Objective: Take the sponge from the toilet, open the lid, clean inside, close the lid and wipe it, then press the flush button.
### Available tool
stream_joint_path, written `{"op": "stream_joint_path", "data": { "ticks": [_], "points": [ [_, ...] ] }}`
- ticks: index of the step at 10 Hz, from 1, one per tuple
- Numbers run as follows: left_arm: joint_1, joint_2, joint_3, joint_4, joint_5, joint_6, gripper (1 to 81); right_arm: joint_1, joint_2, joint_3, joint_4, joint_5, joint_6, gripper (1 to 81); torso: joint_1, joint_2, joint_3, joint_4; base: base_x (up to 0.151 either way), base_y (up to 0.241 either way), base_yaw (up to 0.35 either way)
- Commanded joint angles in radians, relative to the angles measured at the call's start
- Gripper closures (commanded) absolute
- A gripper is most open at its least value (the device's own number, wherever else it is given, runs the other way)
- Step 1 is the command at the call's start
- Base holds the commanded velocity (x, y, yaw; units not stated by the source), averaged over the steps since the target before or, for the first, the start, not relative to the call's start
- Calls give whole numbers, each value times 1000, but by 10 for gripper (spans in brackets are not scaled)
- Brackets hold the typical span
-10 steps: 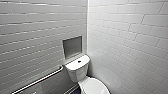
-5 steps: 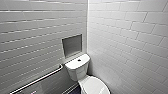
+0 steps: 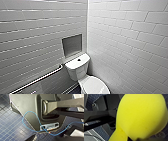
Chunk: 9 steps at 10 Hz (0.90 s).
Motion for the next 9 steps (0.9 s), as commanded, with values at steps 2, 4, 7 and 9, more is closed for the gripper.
{"op": "stream_joint_path", "data": {
  "ticks": [2, 4, 7, 9],
  "points": [
    [-29, 63, -97, -14, 69, 2, 10, -4, 158, -248, 280, -87, -280, 811, 0, 0, 0, 0, 0, 0, 0],
    [-30, 69, -97, -14, 69, 1, 10, 26, 137, -212, 274, -118, -317, 811, 0, 0, 0, 0, 0, 0, 0],
    [-31, 69, -98, -14, 45, 1, 10, 46, 126, -190, 268, -181, -321, 811, 0, 0, 0, 0, 0, 0, 0],
    [-31, 61, -98, -16, 41, -1, 10, 40, 63, -48, 247, -172, -323, 811, 0, 0, 0, 0, 0, 0, 0]
  ]
}}
